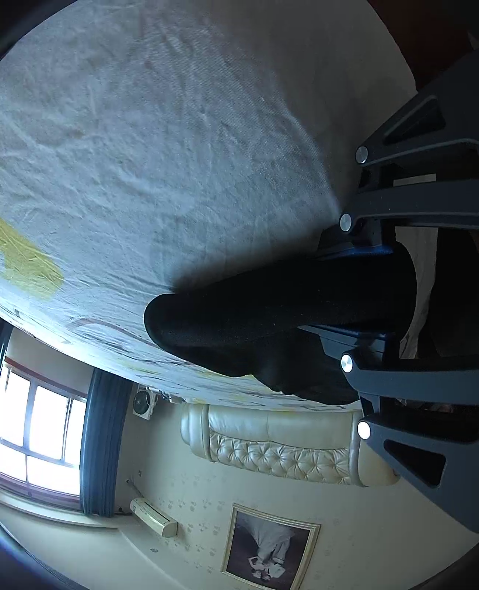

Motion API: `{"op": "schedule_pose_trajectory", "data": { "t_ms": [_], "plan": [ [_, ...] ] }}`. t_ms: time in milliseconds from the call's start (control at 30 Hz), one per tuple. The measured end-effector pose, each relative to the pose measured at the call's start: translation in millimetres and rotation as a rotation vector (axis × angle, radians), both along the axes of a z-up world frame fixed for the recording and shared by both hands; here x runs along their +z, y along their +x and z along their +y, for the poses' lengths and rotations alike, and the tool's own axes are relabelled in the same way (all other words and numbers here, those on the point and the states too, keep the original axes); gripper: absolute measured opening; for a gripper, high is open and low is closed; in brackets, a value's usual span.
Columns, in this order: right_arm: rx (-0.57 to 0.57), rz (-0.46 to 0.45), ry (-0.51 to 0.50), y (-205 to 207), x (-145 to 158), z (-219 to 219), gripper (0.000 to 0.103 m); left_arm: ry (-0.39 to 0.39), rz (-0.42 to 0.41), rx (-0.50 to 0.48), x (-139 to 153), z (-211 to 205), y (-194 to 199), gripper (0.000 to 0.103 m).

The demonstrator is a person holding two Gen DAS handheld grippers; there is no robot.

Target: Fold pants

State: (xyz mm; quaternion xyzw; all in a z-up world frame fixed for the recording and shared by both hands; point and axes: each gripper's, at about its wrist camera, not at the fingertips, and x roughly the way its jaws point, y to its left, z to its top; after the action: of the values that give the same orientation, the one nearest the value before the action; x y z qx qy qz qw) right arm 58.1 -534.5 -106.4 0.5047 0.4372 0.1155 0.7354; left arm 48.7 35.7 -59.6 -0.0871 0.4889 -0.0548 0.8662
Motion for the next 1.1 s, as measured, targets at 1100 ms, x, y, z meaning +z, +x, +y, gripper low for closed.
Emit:
{"op": "schedule_pose_trajectory", "data": {
  "t_ms": [1100],
  "plan": [
    [-0.076, 0.019, -0.387, -27.5, 47.2, 19.1, 0.068, -0.026, -0.048, -0.057, -3.8, 4.3, -4.5, 0.101]
  ]
}}
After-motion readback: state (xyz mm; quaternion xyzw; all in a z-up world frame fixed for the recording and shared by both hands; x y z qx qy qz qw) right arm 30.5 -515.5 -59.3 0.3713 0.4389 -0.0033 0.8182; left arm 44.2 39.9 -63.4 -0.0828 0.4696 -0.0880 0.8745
